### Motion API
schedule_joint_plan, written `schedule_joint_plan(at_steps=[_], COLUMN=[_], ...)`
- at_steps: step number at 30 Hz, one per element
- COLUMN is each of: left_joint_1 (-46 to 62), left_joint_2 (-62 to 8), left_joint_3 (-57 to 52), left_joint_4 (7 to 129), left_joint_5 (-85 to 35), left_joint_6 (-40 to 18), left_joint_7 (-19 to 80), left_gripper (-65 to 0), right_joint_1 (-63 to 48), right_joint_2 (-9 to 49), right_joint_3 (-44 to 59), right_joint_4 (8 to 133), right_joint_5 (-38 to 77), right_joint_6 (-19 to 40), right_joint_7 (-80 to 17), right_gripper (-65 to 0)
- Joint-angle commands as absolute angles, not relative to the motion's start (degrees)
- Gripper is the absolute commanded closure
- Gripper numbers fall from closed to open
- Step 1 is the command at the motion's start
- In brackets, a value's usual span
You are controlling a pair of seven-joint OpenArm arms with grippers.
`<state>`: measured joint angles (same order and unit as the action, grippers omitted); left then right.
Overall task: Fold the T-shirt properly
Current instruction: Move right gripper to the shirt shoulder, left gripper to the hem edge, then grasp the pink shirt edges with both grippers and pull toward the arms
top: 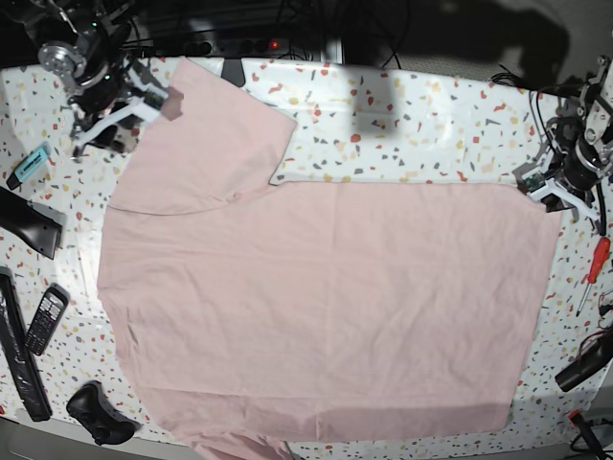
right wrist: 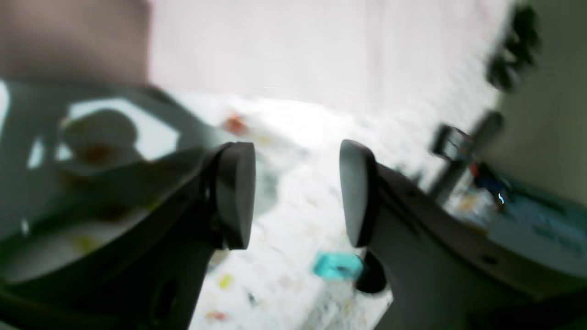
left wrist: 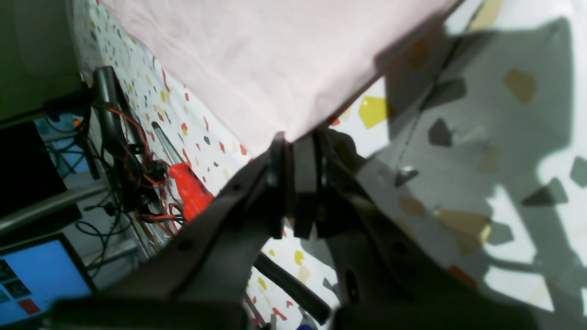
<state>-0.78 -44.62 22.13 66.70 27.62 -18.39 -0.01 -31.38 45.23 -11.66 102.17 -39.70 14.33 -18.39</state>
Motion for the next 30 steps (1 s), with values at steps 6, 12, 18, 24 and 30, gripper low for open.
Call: schedule_joint_plan(at_steps=[6,12,18,24,30], left_joint_1=[-1.0,-1.0,-1.0,-1.0,-0.9], left_joint_2=[-45.6,-45.6,-45.6,-45.6,-45.6], left_joint_3=[21.9,21.8,21.8,21.8,21.8], left_joint_4=[66.7,66.7,66.7,66.7,66.7], left_joint_5=[27.6,27.6,27.6,27.6,27.4], left_joint_6=[-19.5,-19.5,-19.5,-19.5,-19.5], left_joint_7=[1.1,1.2,2.1,2.0,1.7], left_gripper=[0.0,0.0,0.0,0.0,0.0], right_joint_1=[-23.0,-18.1,-14.1,-13.2,-13.2], right_joint_2=[46.2,46.2,43.1,42.9,43.0], right_joint_3=[-20.5,-25.9,-26.8,-26.8,-26.7], right_joint_4=[98.4,97.3,93.3,92.4,92.4], right_joint_5=[-42.0,-41.8,-41.6,-41.6,-41.5], right_joint_6=[13.5,14.9,20.9,24.4,19.9], right_joint_7=[-19.2,-19.2,-17.9,-18.1,-20.7], right_gripper=[-29.1,-29.1,-29.1,-16.8,0.0])
